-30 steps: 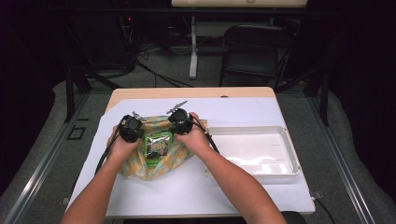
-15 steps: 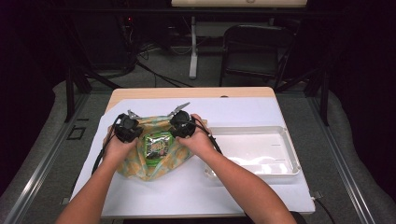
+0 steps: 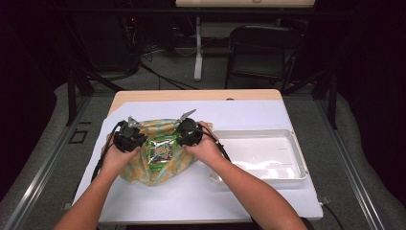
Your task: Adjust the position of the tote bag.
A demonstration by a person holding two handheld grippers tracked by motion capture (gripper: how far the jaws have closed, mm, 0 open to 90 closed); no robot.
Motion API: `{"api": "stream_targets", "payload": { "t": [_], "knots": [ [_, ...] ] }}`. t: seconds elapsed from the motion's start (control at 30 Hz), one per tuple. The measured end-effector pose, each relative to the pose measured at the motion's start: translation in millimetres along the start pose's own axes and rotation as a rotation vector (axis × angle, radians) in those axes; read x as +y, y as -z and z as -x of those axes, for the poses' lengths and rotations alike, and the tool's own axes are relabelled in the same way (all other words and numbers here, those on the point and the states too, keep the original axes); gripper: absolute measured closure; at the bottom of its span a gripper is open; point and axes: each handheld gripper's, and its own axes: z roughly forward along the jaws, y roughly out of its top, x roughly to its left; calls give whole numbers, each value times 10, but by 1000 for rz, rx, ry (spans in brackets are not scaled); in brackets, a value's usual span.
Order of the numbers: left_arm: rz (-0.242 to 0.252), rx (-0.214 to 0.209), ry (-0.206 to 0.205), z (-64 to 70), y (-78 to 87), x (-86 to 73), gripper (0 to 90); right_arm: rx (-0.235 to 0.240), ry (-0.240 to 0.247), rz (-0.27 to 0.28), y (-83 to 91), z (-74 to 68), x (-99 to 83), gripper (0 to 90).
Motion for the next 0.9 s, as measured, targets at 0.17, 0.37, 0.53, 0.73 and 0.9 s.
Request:
{"api": "stream_targets", "payload": {
  "t": [0.17,0.37,0.53,0.73,0.9],
  "knots": [
    [16,-14,24,-28,88,-29,779,35,-13,23,57,-53,-14,656],
    [31,-17,40,13,171,-78,730,55,-4,54,146,-150,-28,645],
    [44,-3,36,85,189,-155,647,56,14,75,234,-236,-43,682],
    [77,-4,66,100,185,-251,552,59,16,101,309,-296,-87,696],
    [83,-23,107,78,202,-310,509,81,-1,110,357,-313,-135,697]
  ]
}}
